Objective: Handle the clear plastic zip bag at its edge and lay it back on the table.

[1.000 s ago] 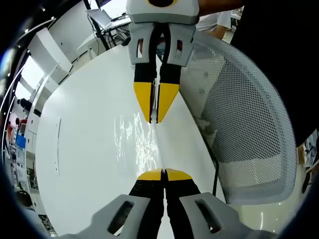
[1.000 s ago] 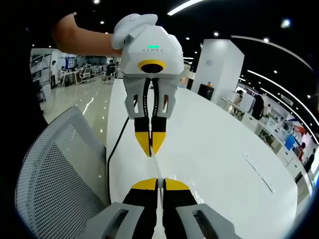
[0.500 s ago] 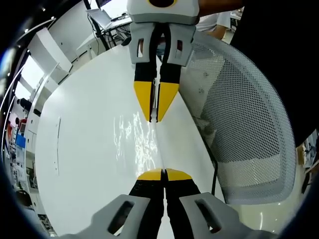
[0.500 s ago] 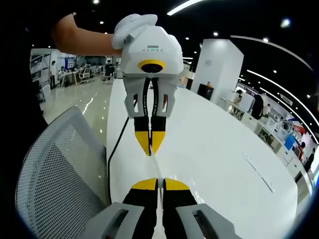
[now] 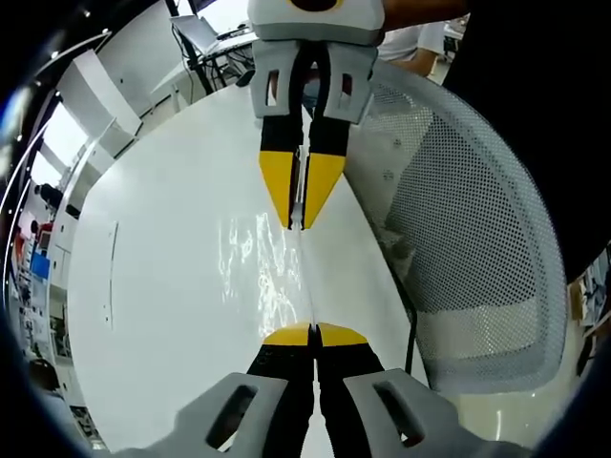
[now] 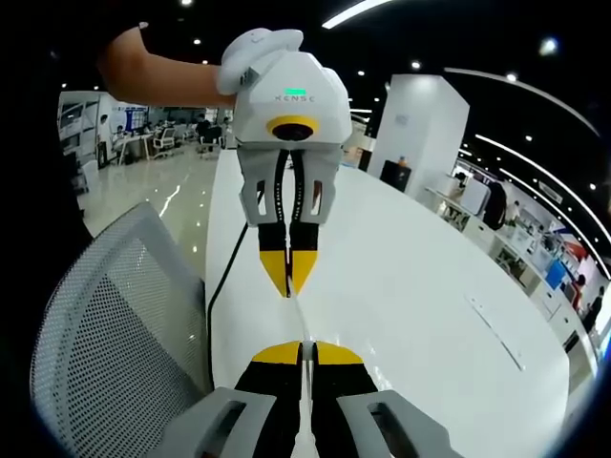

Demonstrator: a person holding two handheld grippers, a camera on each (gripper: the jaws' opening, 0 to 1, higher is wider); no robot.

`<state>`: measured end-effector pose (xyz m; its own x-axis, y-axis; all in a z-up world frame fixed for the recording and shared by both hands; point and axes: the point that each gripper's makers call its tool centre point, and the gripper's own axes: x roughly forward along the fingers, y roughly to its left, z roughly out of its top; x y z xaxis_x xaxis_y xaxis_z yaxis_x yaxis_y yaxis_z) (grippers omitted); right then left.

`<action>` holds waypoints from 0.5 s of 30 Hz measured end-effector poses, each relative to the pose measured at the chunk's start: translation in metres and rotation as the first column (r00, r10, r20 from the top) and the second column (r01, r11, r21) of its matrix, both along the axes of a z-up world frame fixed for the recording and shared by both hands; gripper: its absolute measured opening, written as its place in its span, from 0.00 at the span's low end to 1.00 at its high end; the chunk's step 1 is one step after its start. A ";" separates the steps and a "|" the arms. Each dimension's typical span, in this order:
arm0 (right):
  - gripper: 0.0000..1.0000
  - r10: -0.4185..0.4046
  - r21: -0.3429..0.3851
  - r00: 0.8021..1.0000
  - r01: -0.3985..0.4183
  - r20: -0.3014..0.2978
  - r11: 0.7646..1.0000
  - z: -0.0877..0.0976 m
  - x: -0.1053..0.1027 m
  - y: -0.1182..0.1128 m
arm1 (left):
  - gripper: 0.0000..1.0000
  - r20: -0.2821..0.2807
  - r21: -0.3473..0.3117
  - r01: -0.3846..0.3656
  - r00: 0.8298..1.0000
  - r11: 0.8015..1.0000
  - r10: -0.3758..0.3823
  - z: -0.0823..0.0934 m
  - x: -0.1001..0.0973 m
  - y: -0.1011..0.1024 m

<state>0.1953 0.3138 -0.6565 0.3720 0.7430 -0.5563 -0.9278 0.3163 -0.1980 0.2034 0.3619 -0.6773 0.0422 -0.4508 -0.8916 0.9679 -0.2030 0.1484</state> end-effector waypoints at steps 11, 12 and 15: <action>0.00 -0.002 0.003 1.000 0.002 -0.002 1.000 0.000 -0.003 0.001 | 0.00 -0.001 0.003 -0.002 1.000 1.000 0.002 -0.001 -0.001 0.001; 0.00 -0.003 0.003 1.000 0.003 -0.002 1.000 0.000 -0.002 0.001 | 0.00 -0.001 0.003 -0.001 1.000 1.000 0.001 0.000 -0.002 0.001; 0.00 -0.002 0.003 1.000 0.002 -0.001 1.000 0.000 -0.002 0.001 | 0.00 0.000 0.004 -0.001 1.000 1.000 0.001 0.000 -0.002 0.001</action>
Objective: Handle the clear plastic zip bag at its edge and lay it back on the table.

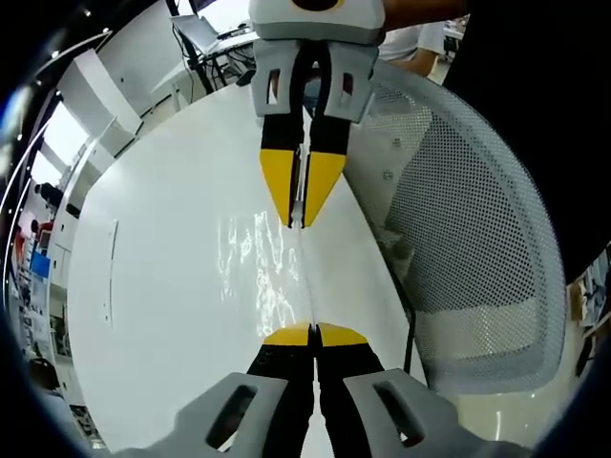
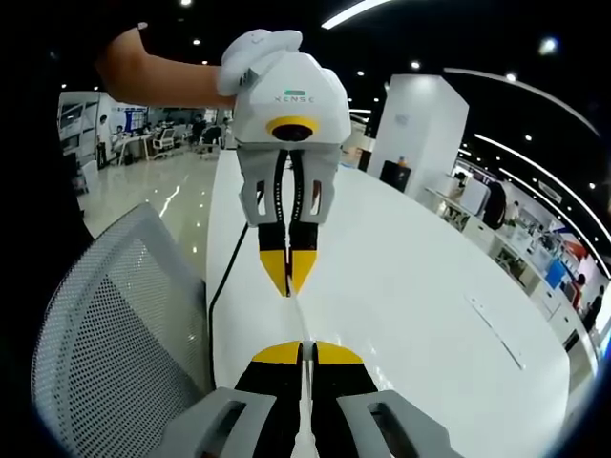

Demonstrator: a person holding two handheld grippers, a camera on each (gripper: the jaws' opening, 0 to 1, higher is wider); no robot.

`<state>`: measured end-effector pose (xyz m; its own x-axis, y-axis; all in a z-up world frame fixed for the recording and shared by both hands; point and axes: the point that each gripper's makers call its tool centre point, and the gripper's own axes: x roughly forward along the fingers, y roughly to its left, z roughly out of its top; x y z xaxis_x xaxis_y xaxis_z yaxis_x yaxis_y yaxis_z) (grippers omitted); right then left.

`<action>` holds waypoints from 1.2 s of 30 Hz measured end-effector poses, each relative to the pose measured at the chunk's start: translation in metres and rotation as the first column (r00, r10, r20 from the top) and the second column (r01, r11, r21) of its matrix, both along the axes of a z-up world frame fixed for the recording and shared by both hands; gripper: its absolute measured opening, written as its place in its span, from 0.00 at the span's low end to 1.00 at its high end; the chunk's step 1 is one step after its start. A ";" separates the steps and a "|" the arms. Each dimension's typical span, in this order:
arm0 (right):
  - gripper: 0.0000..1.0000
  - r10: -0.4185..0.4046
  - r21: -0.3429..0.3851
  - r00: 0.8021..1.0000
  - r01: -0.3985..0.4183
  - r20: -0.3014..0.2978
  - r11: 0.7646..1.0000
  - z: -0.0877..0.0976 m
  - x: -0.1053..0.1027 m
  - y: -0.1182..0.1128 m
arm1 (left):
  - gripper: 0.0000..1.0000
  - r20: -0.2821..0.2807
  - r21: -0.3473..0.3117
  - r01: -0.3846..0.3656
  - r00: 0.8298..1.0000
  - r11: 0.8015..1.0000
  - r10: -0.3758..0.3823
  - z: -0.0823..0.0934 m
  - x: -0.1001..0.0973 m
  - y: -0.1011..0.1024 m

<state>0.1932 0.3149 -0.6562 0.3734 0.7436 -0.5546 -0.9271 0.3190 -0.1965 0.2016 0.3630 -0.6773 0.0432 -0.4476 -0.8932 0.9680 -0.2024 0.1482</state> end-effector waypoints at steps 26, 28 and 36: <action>0.00 -0.012 0.010 1.000 0.012 -0.007 1.000 -0.001 0.002 -0.002 | 0.00 -0.011 0.012 0.010 1.000 1.000 -0.009 0.000 0.000 0.000; 0.00 -0.014 0.012 1.000 0.014 -0.008 1.000 -0.001 0.002 -0.002 | 0.00 -0.012 0.013 0.011 1.000 1.000 -0.011 0.000 0.000 0.000; 0.00 -0.018 0.013 1.000 0.018 -0.007 1.000 -0.001 0.002 -0.004 | 0.00 -0.013 0.011 0.004 1.000 1.000 -0.004 0.000 0.001 0.000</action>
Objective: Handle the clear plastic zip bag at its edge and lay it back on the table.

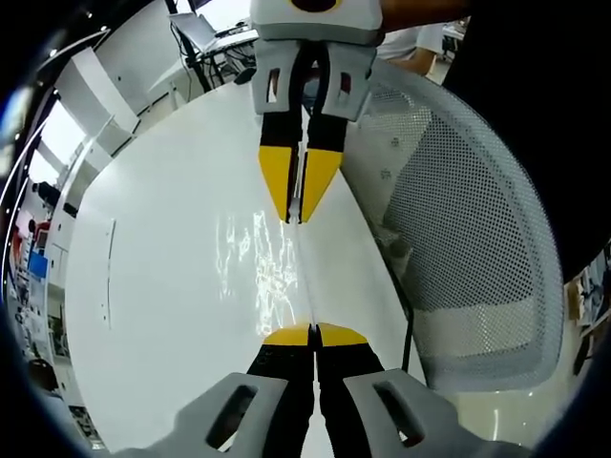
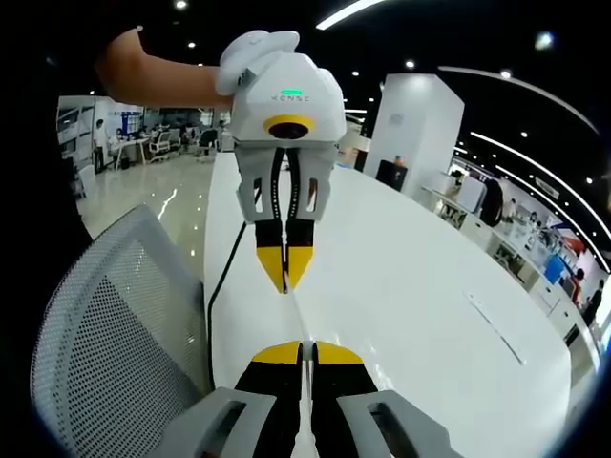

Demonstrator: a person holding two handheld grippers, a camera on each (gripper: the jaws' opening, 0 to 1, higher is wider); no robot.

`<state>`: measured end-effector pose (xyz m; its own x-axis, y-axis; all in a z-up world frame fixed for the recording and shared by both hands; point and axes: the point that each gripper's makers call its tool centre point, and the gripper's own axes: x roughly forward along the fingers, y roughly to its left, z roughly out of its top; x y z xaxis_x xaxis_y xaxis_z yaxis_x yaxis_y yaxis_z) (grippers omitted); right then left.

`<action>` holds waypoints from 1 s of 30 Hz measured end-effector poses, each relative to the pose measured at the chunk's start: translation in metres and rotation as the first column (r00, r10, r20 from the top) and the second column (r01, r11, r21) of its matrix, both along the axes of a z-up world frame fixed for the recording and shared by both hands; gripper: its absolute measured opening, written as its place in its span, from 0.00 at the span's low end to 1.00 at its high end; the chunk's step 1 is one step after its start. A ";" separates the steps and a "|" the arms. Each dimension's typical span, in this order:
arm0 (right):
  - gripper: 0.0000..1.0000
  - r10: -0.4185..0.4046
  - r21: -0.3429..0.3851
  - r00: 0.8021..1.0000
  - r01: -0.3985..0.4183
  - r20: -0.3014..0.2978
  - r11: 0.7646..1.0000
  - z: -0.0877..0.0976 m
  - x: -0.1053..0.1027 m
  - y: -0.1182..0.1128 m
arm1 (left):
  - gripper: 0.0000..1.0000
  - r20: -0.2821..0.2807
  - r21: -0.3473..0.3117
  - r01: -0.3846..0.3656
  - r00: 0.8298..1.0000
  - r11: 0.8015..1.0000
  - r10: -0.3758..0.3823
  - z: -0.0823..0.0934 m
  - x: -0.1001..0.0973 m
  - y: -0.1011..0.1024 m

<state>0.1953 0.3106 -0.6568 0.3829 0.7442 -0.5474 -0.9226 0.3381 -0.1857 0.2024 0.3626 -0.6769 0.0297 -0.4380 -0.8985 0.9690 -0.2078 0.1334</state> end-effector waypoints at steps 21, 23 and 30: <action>0.00 0.007 -0.010 1.000 -0.007 -0.001 1.000 -0.001 -0.001 -0.002 | 0.00 0.002 -0.002 -0.016 1.000 1.000 0.016 -0.001 -0.002 0.005; 0.00 0.006 -0.010 1.000 -0.006 -0.002 1.000 -0.002 -0.001 -0.002 | 0.00 0.001 0.000 -0.017 1.000 1.000 0.017 -0.001 -0.002 0.006; 0.00 -0.005 -0.005 1.000 0.005 -0.001 1.000 0.000 -0.001 -0.004 | 0.00 0.000 0.003 -0.013 1.000 1.000 0.013 0.000 -0.002 0.005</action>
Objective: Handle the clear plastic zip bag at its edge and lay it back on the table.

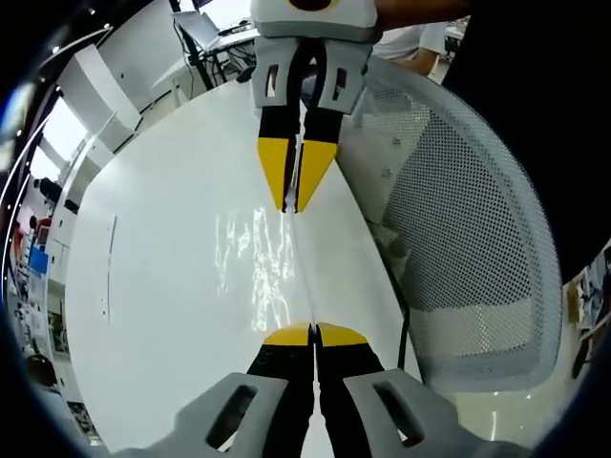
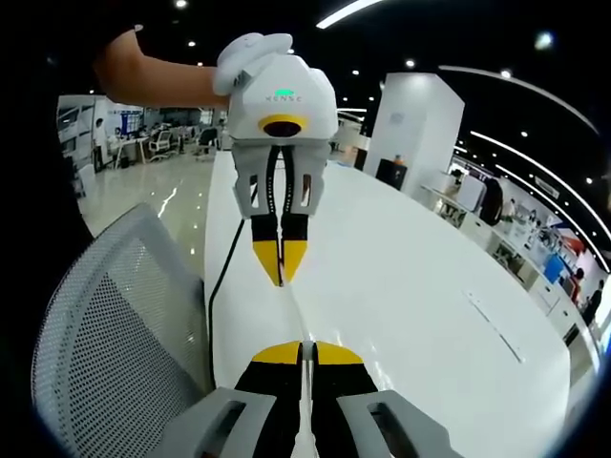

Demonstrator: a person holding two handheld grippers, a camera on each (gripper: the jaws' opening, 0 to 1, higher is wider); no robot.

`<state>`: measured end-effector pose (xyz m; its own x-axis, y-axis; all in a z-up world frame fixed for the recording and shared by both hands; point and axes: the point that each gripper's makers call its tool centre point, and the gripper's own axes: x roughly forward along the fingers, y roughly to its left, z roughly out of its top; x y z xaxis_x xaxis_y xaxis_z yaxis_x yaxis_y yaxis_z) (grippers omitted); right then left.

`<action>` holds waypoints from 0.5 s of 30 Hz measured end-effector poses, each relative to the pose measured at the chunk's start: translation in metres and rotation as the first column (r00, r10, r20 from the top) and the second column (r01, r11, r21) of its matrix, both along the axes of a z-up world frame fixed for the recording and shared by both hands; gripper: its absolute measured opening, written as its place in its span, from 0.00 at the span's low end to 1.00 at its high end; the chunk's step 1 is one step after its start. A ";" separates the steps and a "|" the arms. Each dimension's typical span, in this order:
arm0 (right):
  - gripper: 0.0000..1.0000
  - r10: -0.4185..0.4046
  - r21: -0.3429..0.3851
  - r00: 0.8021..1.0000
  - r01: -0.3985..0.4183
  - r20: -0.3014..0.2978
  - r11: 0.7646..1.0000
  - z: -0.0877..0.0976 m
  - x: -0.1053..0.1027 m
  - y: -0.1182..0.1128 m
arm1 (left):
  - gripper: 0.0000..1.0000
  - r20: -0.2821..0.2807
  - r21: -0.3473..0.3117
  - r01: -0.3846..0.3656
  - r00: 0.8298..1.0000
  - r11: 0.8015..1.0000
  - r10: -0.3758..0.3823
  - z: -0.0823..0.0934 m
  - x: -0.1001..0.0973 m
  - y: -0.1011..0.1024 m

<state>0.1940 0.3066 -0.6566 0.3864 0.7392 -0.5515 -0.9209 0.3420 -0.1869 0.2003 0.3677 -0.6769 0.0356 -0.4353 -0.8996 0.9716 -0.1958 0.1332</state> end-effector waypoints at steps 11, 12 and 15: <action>0.00 -0.020 0.006 1.000 0.020 -0.001 1.000 0.000 0.002 -0.005 | 0.00 -0.001 0.000 0.008 1.000 1.000 -0.008 0.002 0.002 -0.003; 0.00 -0.022 0.006 1.000 0.022 0.001 1.000 0.000 0.002 -0.006 | 0.00 -0.001 0.000 0.010 1.000 1.000 -0.010 0.002 0.002 -0.004; 0.00 -0.027 0.008 1.000 0.027 0.000 1.000 0.000 0.001 -0.006 | 0.00 0.000 0.002 0.014 1.000 1.000 -0.014 0.002 0.001 -0.004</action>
